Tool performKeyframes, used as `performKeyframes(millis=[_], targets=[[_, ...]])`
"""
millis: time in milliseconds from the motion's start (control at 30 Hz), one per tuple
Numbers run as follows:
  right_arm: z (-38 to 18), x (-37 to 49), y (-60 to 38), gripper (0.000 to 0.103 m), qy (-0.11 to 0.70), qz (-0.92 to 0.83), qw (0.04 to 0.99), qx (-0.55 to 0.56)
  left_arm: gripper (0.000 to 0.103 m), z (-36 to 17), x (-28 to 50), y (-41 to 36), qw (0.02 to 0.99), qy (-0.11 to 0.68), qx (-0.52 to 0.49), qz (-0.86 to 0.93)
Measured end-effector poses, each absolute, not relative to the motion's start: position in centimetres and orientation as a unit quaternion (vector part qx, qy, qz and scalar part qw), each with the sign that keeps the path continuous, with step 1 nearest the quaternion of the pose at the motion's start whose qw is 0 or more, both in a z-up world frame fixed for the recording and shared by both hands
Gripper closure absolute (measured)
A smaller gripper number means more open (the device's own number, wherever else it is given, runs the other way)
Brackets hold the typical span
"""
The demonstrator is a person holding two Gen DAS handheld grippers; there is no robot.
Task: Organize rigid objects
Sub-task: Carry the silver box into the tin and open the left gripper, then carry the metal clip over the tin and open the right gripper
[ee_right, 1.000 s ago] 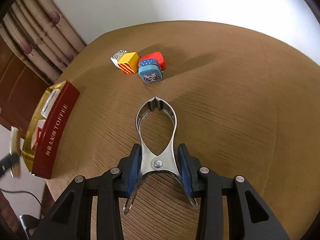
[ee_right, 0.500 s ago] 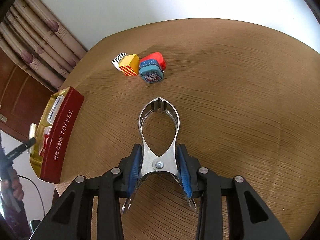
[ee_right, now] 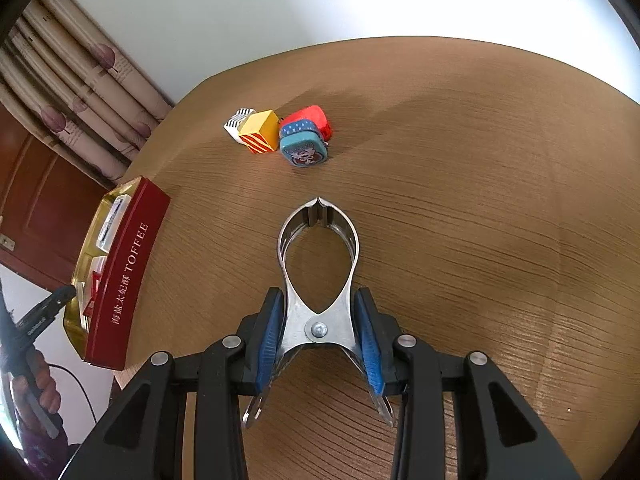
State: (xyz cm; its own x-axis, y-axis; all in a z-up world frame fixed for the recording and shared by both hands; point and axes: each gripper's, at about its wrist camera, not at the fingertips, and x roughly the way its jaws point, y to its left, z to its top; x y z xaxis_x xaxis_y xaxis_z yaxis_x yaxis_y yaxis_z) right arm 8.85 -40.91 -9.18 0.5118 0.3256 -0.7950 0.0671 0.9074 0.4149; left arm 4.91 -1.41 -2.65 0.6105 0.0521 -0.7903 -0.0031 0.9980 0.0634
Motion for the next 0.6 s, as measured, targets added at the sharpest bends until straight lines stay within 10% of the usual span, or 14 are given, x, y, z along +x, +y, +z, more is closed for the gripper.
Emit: performKeyframes(millis=[600], targets=[[-5.2, 10.2, -37.4, 0.072, 0.473, 0.115, 0.844, 0.223, 0.059, -1.3, 0.7, 0.5, 0.91, 0.412, -0.054, -0.01]])
